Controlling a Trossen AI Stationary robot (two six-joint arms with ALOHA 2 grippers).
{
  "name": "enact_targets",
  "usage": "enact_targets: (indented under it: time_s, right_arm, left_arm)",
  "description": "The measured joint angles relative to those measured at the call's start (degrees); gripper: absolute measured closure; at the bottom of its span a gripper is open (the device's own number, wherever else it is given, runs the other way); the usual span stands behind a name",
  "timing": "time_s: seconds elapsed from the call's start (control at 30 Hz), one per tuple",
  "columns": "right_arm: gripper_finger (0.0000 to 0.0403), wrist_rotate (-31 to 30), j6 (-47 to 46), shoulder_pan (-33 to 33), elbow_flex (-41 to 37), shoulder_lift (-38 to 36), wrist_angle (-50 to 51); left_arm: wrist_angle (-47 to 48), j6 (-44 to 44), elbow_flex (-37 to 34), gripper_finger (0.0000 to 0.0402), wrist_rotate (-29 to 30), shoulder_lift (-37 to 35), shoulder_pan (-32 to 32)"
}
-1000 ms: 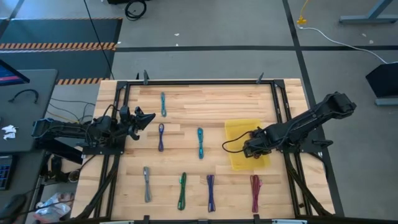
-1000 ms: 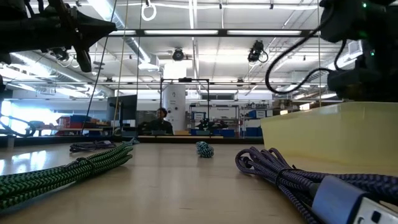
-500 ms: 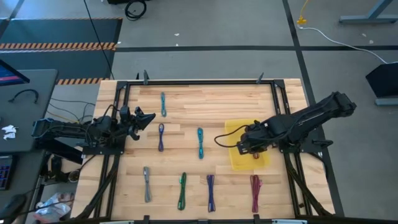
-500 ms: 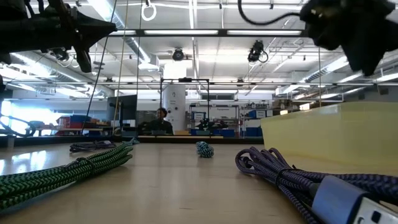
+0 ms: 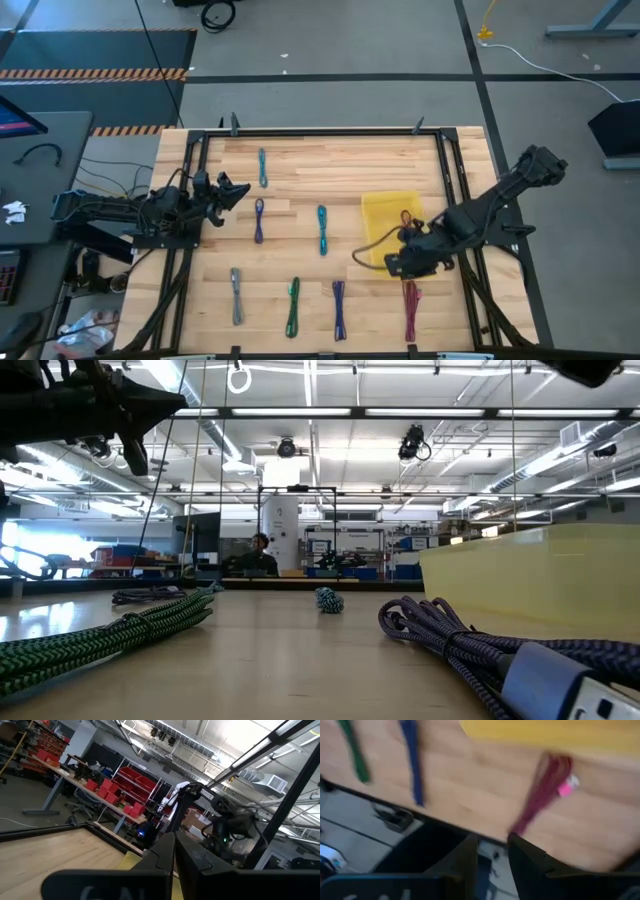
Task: Pick and place USB-C Cables
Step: Put the red charger cable into the yellow bin
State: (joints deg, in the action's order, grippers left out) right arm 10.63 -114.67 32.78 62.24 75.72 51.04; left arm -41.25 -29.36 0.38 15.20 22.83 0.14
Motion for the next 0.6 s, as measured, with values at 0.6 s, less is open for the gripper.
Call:
enact_targets:
  time_s: [0.6]
  right_arm:
    - [0.0174,10.1,-12.7,9.1,0.0,21.9,-13.4]
  left_arm:
    - [0.8,0.0,0.0,0.0381,0.0,0.0,0.0]
